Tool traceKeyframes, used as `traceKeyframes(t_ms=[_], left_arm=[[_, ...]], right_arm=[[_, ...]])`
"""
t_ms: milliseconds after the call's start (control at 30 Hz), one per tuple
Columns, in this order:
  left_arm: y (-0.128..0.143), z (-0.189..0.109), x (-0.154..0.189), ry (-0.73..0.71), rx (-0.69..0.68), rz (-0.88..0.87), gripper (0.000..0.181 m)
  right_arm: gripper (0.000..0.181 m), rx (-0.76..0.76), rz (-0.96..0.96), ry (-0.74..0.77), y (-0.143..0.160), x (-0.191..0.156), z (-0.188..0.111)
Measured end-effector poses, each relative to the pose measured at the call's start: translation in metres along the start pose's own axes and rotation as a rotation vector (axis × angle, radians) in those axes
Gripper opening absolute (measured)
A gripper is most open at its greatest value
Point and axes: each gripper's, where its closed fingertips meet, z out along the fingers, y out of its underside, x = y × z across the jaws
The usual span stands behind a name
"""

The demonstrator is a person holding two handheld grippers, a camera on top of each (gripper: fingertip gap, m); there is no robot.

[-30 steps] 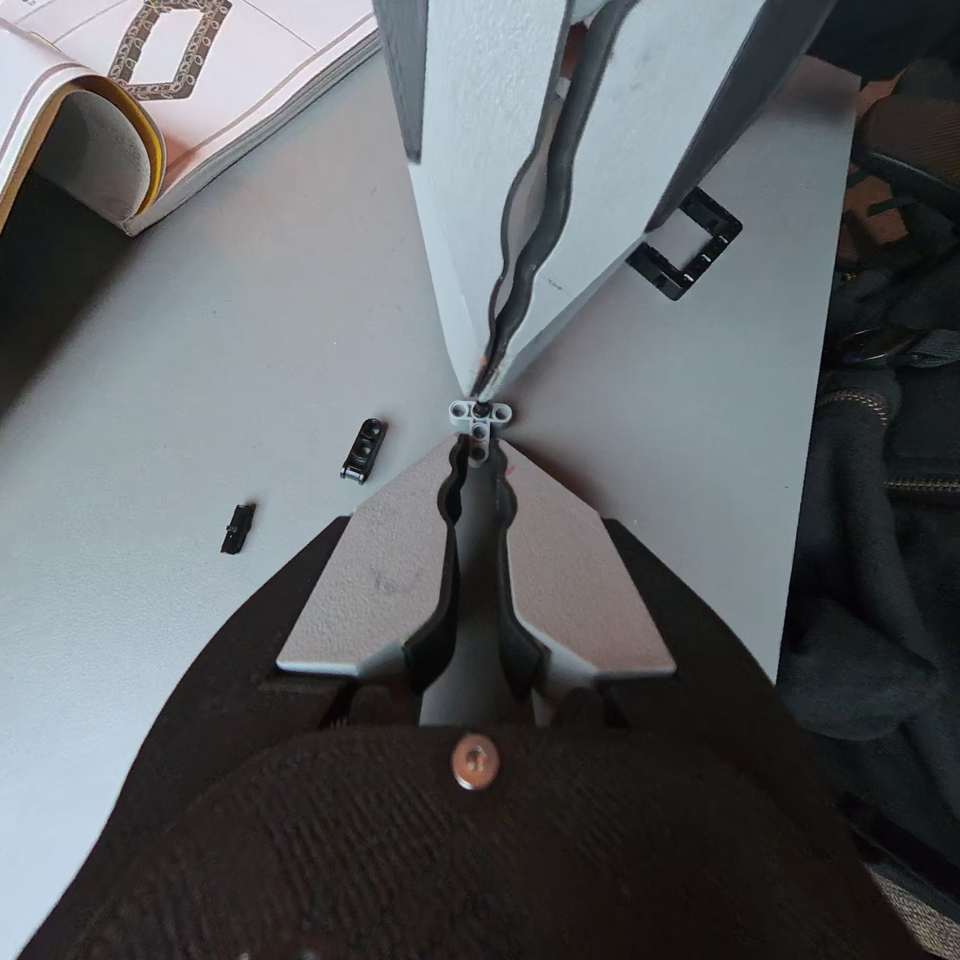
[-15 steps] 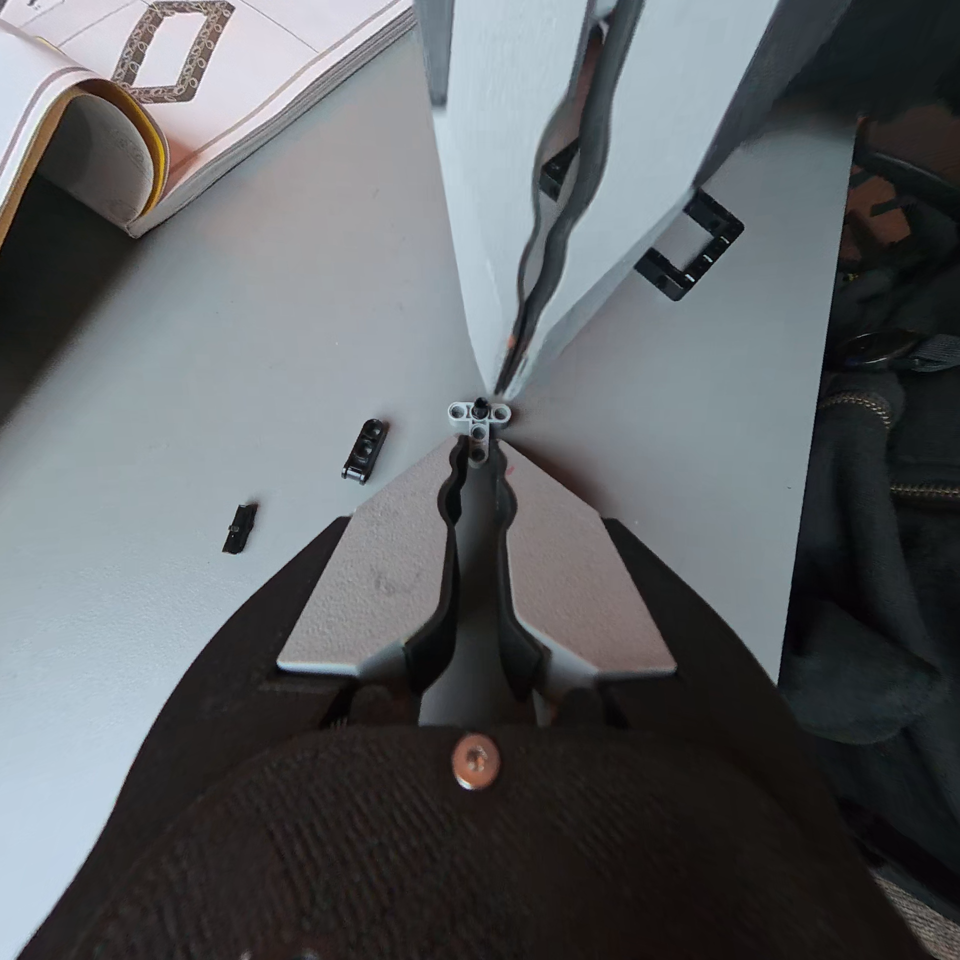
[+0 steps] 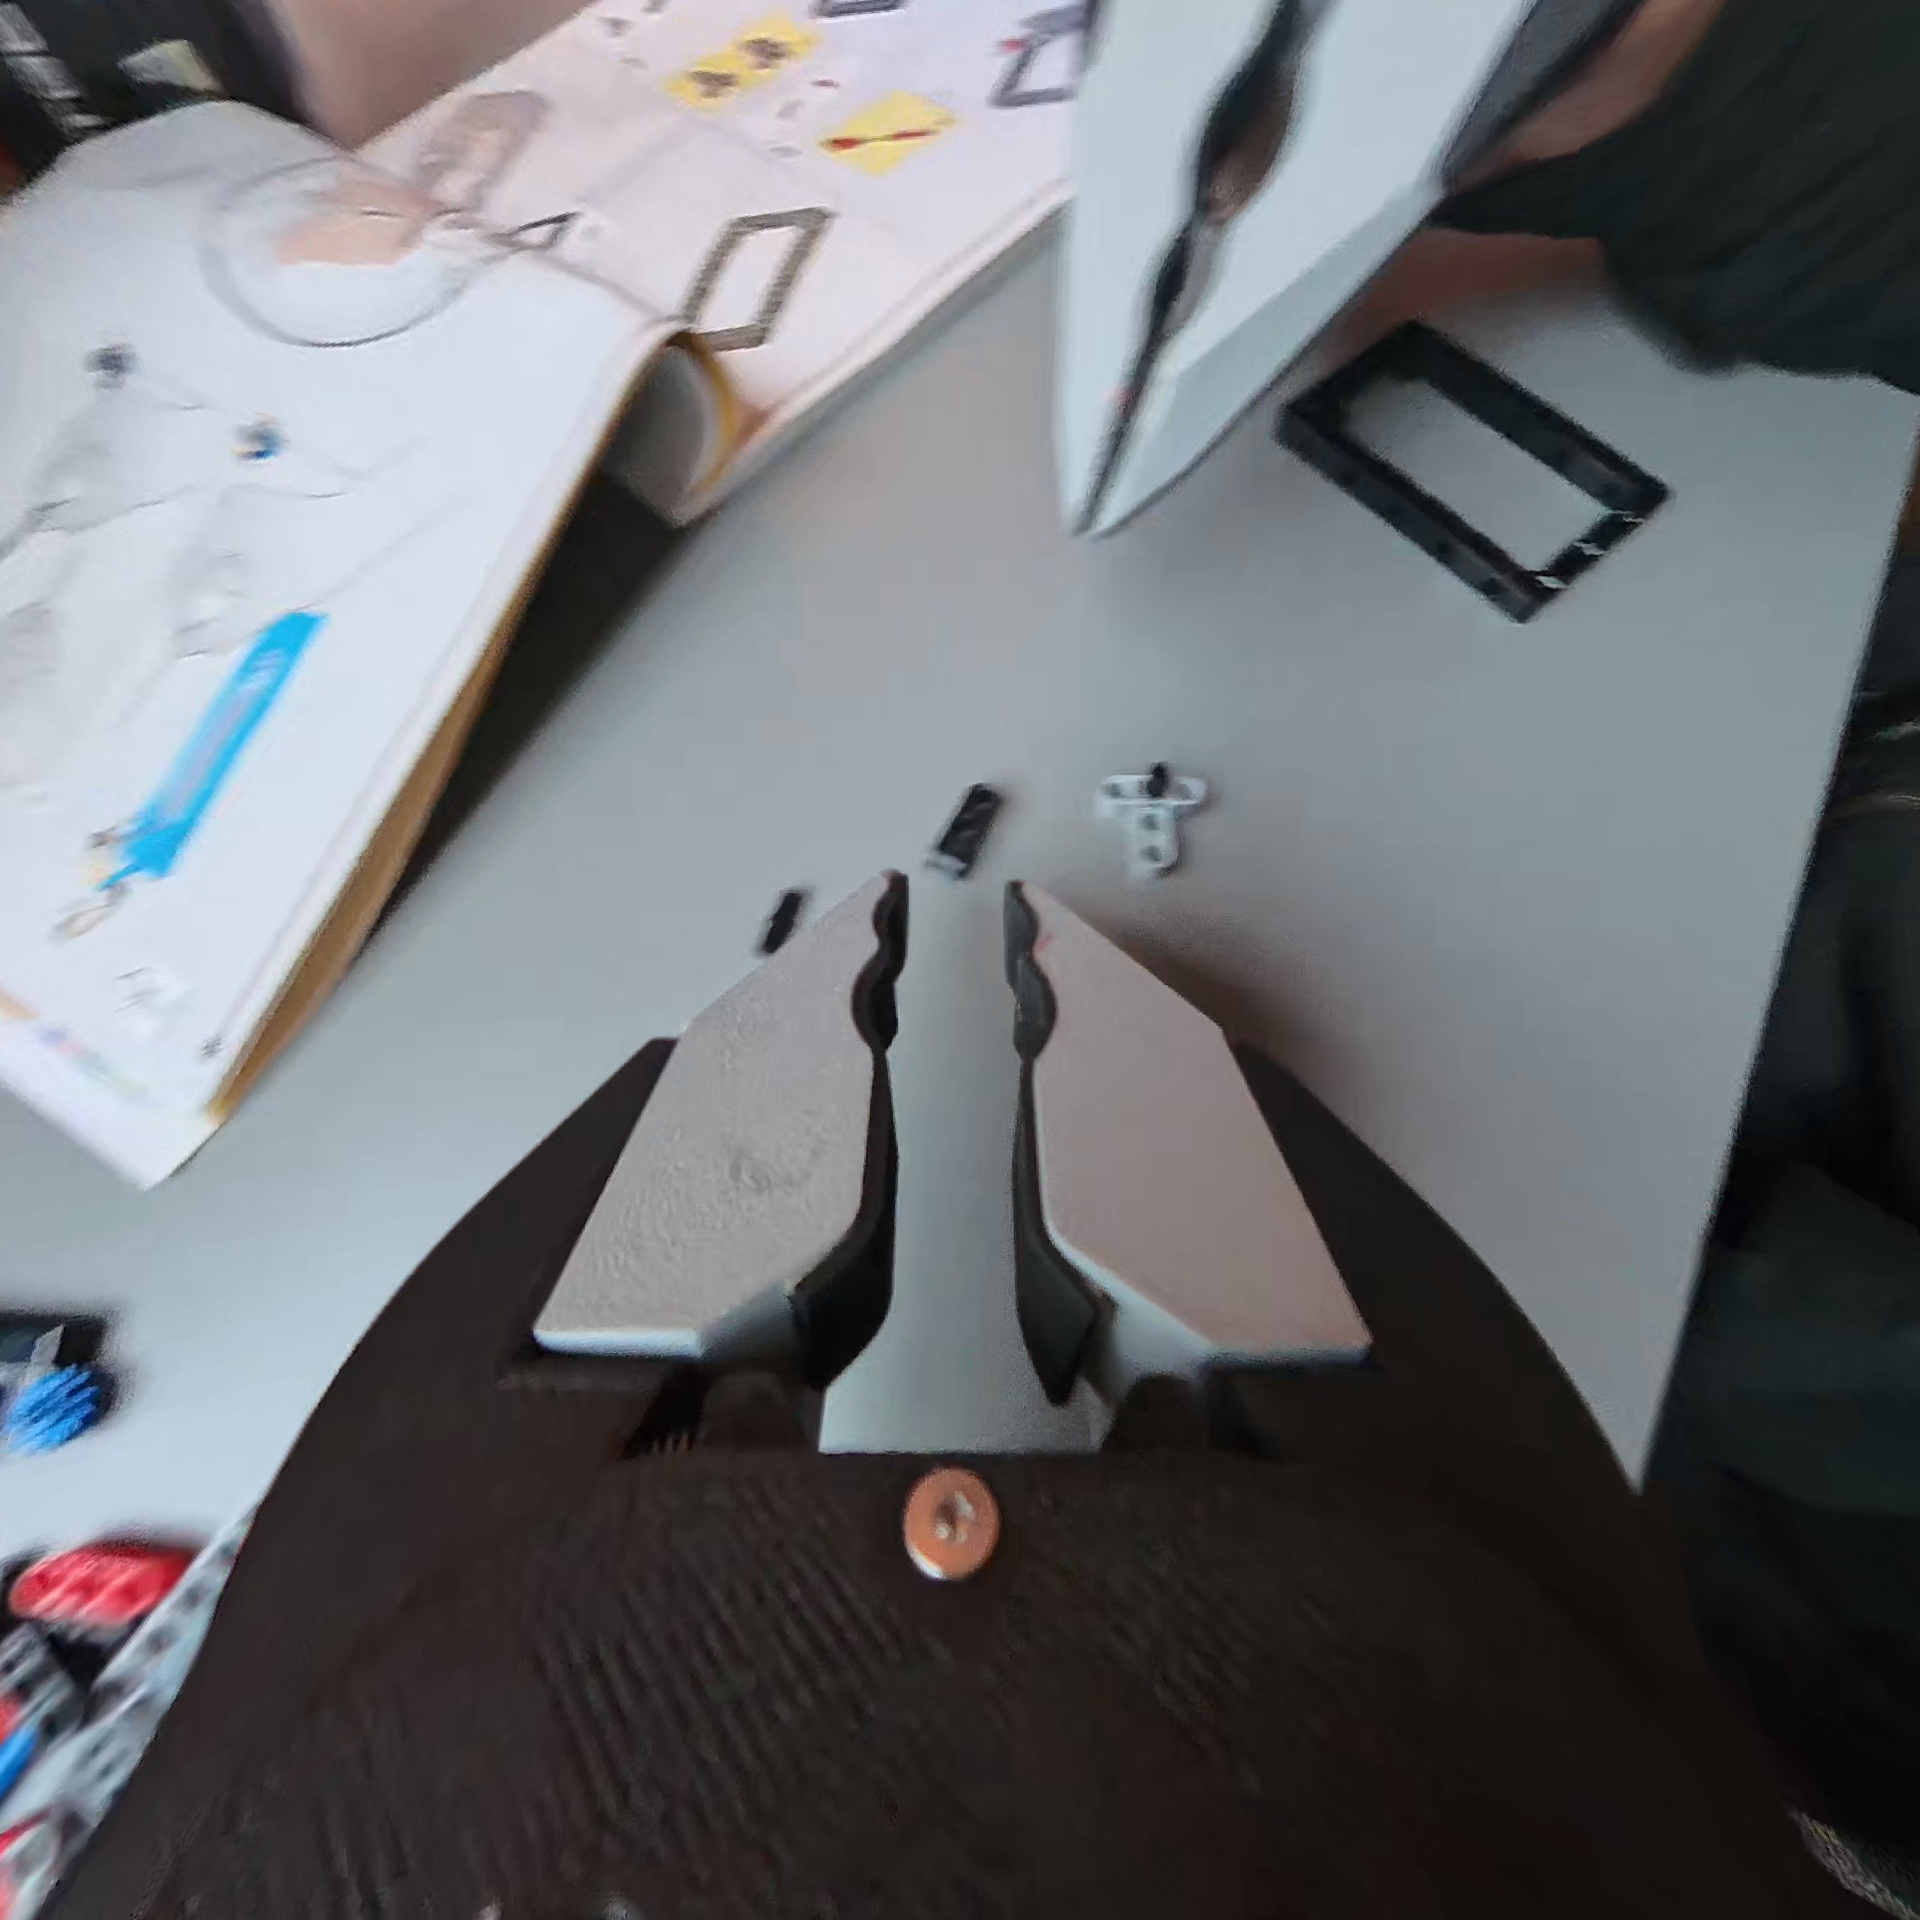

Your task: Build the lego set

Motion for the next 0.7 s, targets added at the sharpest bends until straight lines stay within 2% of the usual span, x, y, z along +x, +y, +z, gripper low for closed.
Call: traceKeyframes(t_ms=[100, 200, 467, 700], left_arm=[[0.009, -0.002, -0.034, -0.095, -0.092, 0.008, 0.015], [0.017, 0.007, -0.047, -0.116, -0.178, 0.071, 0.012], [0.026, 0.021, -0.043, -0.041, -0.293, 0.136, 0.008], [0.023, 0.025, -0.036, 0.035, -0.248, 0.061, 0.002]], right_arm=[[0.000, 0.034, 0.032, -0.024, -0.005, -0.001, -0.007], [0.000, 0.036, 0.011, -0.005, -0.005, -0.001, -0.010], [0.000, 0.023, -0.003, -0.009, -0.005, -0.004, -0.009], [0.000, 0.031, 0.044, -0.021, -0.003, -0.003, -0.004]])
